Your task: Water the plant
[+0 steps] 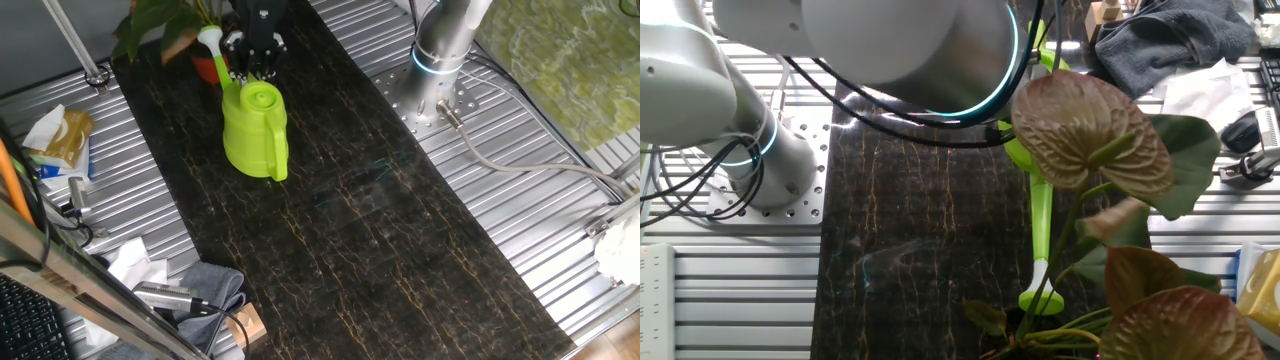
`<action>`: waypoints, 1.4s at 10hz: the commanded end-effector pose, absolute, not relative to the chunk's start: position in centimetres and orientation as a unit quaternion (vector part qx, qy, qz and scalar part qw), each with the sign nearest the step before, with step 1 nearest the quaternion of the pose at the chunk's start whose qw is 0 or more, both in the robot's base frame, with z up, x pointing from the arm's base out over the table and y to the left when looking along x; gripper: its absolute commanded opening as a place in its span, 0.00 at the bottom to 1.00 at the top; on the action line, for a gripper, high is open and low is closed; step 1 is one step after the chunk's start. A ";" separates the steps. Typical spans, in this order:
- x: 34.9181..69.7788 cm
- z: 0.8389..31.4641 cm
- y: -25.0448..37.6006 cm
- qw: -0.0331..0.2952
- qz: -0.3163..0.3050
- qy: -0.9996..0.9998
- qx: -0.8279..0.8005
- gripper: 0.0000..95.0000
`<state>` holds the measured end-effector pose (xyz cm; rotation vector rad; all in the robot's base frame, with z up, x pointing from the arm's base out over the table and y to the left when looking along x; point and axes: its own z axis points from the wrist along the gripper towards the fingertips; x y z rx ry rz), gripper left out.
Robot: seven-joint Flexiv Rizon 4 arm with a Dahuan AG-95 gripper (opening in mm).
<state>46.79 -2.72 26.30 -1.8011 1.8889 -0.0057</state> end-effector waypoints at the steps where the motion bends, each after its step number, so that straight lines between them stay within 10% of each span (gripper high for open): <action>1: 46.8 26.3 -2.9 0.264 -0.001 0.698 -0.666 0.00; 14: 46.8 26.8 -3.4 0.276 0.011 0.697 -0.662 0.00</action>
